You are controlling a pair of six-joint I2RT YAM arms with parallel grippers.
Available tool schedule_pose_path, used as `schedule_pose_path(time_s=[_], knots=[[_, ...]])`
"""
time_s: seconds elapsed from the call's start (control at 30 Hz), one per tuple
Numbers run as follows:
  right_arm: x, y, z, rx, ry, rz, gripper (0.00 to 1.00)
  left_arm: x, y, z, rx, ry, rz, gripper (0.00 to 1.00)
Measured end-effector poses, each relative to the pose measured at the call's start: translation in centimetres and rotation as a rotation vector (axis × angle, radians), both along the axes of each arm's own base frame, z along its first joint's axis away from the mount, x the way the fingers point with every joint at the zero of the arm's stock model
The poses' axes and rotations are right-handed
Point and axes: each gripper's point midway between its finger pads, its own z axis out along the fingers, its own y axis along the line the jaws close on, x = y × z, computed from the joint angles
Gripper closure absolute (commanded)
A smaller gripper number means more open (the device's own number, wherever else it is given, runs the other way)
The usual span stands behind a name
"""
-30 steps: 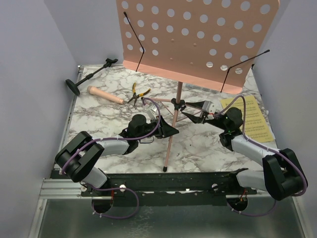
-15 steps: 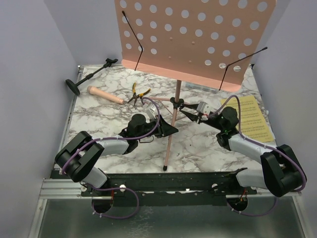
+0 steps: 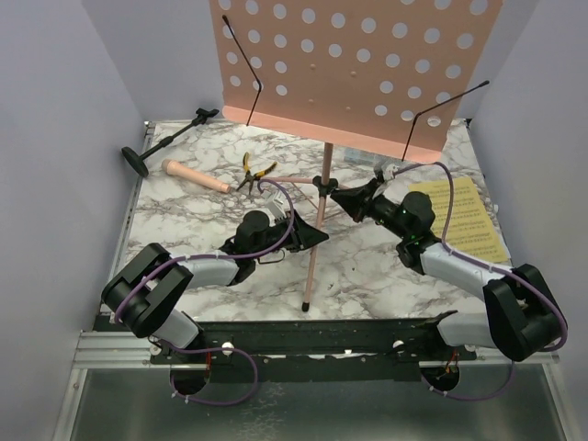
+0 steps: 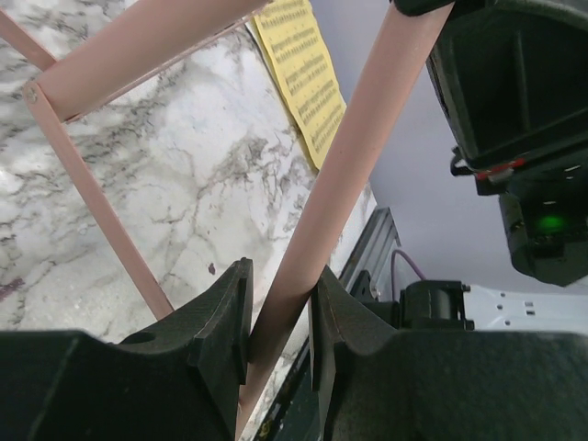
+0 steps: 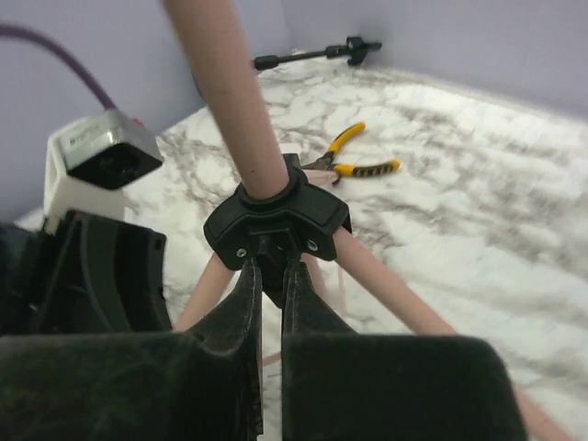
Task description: Set up the instrument practice props
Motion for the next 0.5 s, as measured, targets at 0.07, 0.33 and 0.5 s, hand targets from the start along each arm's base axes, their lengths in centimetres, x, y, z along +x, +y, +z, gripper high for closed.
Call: schedule_pose_path(time_s=[0.07, 0.33, 0.5], knots=[[0.4, 0.3, -0.1, 0.087, 0.171, -0.028, 0.99, 0.3, 0.1, 0.0, -0.001, -0.003, 0.018, 1.0], [1.2, 1.0, -0.3, 0.324, 0.61, -0.096, 1.0, 1.0, -0.1, 0.0, -0.02, 0.0, 0.072, 1.0], [2.3, 1.4, -0.4, 0.35, 0.733, -0.129, 0.99, 2.0, -0.3, 0.1, -0.057, 0.006, 0.12, 1.0]])
